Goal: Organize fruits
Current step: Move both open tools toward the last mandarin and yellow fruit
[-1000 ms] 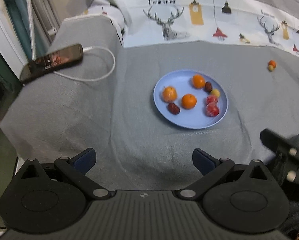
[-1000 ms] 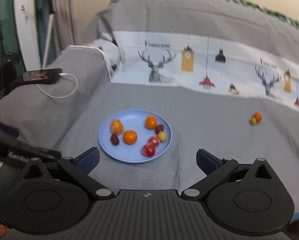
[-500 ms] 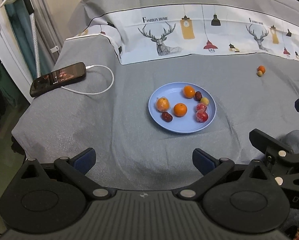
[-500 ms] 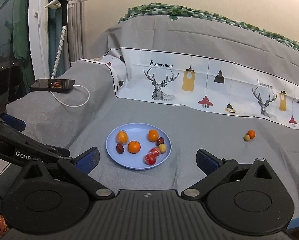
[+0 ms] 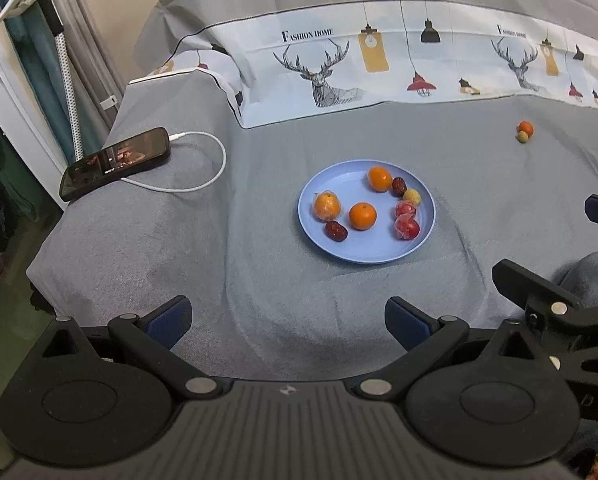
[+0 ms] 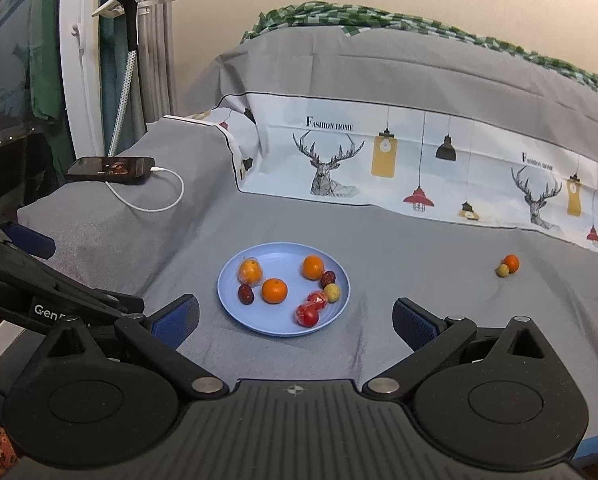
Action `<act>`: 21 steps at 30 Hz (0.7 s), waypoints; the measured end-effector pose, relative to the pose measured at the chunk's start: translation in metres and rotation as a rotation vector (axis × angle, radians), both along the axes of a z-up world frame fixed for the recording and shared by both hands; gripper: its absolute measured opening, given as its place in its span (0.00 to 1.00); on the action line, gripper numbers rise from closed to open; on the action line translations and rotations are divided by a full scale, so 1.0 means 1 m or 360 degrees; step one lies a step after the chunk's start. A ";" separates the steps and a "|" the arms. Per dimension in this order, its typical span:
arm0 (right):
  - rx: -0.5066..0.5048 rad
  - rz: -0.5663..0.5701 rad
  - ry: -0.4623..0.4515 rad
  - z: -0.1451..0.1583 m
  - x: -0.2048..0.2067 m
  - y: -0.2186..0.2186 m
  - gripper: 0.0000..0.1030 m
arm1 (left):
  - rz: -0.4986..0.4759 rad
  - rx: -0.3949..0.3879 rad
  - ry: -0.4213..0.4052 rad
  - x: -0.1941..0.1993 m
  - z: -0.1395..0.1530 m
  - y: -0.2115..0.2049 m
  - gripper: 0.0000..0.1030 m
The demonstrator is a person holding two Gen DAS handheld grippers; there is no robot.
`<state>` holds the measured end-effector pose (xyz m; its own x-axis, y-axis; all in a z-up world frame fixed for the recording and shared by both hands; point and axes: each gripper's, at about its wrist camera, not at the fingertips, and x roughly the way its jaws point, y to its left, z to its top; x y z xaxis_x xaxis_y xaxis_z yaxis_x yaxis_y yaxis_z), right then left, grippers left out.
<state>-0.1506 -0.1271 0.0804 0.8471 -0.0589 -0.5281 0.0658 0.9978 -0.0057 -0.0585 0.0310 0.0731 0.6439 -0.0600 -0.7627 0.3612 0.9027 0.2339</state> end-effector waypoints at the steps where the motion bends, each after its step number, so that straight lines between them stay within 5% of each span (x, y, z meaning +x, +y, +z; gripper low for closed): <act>1: 0.0014 0.0000 0.0007 -0.001 0.001 -0.003 0.99 | -0.0004 0.0012 0.0010 0.001 -0.002 -0.002 1.00; 6: 0.0125 -0.0156 0.0025 -0.011 0.012 -0.031 0.99 | -0.0022 0.0059 0.0057 0.013 -0.009 -0.013 1.00; 12: 0.0207 -0.0598 0.0050 -0.027 0.016 -0.104 0.99 | -0.0117 0.0061 0.0067 0.041 -0.018 -0.066 1.00; 21: 0.0148 -0.1314 0.0070 -0.079 0.025 -0.248 0.99 | -0.0538 -0.0103 0.0008 0.103 -0.055 -0.258 1.00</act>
